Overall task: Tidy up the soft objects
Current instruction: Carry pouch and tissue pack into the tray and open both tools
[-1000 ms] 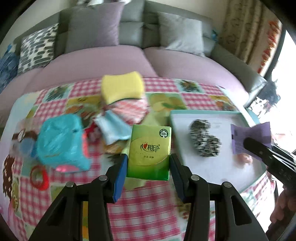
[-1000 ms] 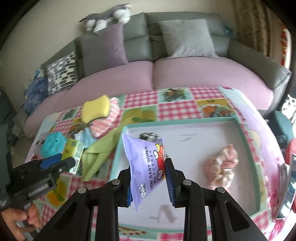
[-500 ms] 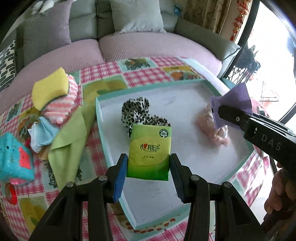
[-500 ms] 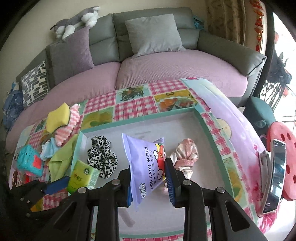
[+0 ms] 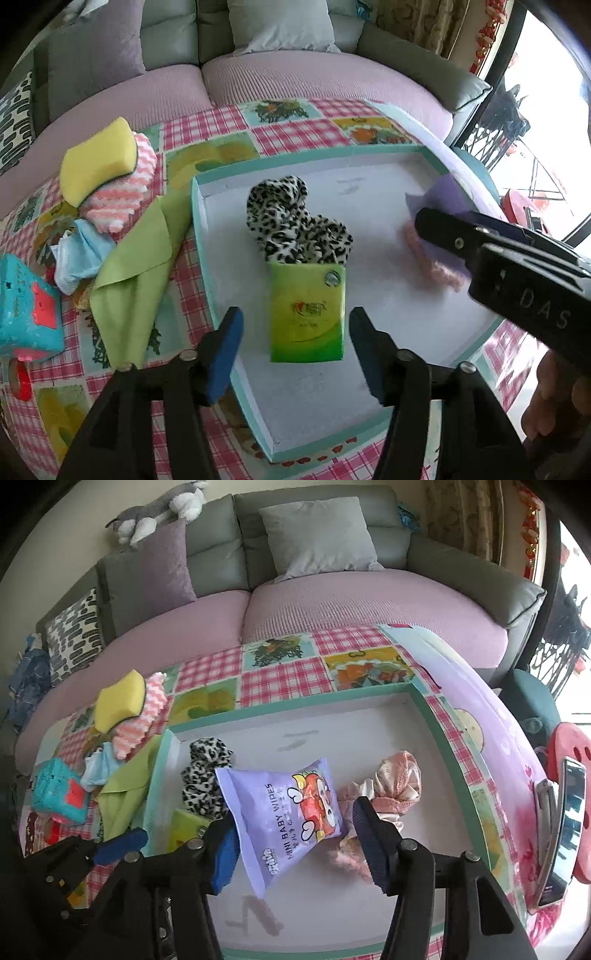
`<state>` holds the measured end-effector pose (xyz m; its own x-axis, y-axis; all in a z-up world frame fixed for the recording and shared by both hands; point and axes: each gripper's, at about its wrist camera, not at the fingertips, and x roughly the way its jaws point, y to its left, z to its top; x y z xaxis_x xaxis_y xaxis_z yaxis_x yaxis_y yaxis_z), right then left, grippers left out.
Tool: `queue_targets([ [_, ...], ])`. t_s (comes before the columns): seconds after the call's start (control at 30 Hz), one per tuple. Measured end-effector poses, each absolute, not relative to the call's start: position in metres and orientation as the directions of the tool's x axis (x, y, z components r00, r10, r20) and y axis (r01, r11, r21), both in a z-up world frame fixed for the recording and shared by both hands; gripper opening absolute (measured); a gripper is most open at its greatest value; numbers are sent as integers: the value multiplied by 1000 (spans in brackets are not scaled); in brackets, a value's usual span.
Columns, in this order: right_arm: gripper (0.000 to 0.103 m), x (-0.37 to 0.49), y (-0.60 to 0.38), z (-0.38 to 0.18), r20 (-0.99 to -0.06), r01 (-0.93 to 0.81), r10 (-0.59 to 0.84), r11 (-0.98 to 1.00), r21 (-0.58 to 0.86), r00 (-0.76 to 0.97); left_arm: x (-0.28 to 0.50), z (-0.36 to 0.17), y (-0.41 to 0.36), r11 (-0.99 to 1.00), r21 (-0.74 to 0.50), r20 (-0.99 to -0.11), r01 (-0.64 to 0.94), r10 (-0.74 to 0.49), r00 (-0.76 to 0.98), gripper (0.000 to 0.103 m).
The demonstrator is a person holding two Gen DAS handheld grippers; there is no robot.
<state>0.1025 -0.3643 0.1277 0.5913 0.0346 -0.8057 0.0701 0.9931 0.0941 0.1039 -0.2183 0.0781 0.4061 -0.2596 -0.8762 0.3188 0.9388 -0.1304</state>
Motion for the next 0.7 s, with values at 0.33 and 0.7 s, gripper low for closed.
queue_targets([
  [0.33, 92, 98, -367, 134, -802, 90, 28, 991, 101, 596, 109, 91, -179, 979, -84, -864, 187, -165, 475, 67],
  [0.7, 103, 98, -360, 129, -809, 55, 52, 993, 104, 586, 119, 74, -129, 999, -20, -879, -40, 1, 476, 93],
])
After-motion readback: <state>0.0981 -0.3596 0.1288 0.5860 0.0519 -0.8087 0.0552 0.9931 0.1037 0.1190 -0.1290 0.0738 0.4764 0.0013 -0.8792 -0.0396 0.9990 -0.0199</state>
